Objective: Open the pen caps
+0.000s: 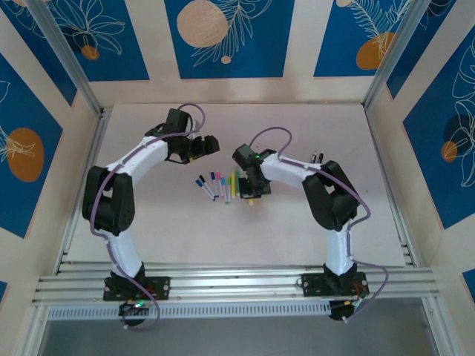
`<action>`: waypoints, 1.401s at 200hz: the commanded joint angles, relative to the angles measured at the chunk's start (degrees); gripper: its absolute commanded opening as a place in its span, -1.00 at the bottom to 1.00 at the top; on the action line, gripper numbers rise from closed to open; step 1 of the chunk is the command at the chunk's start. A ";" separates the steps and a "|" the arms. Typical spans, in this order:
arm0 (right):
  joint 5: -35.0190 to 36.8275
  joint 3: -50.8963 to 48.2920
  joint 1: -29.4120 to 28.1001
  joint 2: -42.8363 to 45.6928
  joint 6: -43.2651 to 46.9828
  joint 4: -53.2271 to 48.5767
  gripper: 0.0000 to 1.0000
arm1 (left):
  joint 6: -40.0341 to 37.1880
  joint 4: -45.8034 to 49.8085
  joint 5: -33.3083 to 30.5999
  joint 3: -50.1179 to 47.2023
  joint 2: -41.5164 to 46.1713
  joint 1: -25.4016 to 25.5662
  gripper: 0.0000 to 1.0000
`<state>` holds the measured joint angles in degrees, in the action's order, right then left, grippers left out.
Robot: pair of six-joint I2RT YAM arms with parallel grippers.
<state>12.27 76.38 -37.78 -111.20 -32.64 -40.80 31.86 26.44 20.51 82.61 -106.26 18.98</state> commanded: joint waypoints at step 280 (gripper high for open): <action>-11.68 4.22 -1.77 9.42 4.78 10.65 -1.00 | 7.57 -8.64 8.35 1.36 -3.44 6.33 -1.00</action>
<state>0.86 78.63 -39.42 -101.91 -28.56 -29.89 39.53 18.68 28.29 83.94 -109.38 24.82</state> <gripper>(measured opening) 0.056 0.044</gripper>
